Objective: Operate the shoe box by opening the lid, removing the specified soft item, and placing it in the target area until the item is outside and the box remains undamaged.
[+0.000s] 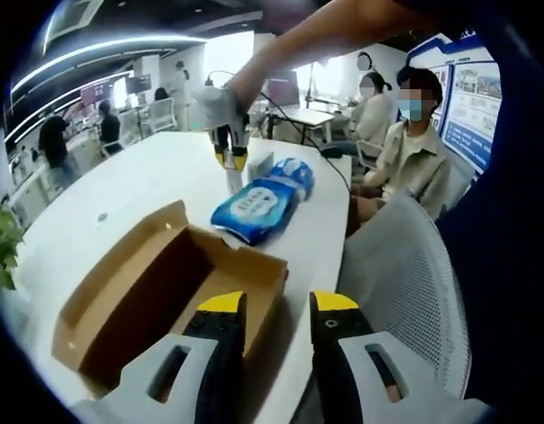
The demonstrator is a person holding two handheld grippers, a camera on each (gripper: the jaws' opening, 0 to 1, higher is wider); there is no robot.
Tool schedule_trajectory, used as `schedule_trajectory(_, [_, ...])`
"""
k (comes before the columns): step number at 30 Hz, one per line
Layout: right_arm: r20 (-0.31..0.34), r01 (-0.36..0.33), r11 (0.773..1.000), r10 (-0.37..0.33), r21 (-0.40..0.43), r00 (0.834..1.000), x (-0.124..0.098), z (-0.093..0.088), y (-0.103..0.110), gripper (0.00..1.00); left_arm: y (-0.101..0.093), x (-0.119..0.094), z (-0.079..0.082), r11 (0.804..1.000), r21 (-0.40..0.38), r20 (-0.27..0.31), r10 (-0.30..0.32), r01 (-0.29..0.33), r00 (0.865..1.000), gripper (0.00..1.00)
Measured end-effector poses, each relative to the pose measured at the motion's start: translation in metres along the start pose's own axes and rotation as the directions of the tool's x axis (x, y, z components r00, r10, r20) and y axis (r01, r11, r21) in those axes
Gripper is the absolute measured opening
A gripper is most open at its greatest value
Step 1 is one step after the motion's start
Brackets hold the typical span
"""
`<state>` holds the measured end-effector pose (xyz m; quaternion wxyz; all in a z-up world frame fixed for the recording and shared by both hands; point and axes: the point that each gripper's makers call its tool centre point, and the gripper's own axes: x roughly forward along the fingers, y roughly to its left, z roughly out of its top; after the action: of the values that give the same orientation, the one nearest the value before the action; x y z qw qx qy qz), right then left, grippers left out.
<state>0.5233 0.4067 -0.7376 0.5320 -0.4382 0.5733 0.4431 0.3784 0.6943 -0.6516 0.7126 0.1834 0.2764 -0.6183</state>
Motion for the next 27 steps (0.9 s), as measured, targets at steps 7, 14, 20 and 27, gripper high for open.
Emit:
schedule_trajectory(7, [0.018,0.013,1.0,-0.013,-0.001,1.0,0.002,0.0027,-0.0036,0.2,0.0009,0.0,-0.0029,1.0,-0.007,-0.005,0.001,-0.001,1.0,0.26])
schedule_trajectory(14, [0.022,0.011,1.0,-0.011,0.002,1.0,0.0029,0.0025,-0.0069,0.2,0.0031,0.0014,-0.0022,1.0,-0.013,-0.002,0.003,-0.003,1.0,0.27])
schedule_trajectory(20, [0.03,0.004,1.0,-0.005,0.006,1.0,0.0033,0.0024,-0.0051,0.23,0.0036,0.0025,-0.0028,1.0,-0.018,-0.002,0.003,-0.003,1.0,0.27])
schedule_trajectory(27, [0.046,0.016,1.0,-0.017,0.012,0.999,0.0002,0.0024,-0.0061,0.28,0.005,0.0043,-0.0034,1.0,-0.014,-0.003,0.009,-0.009,1.0,0.28])
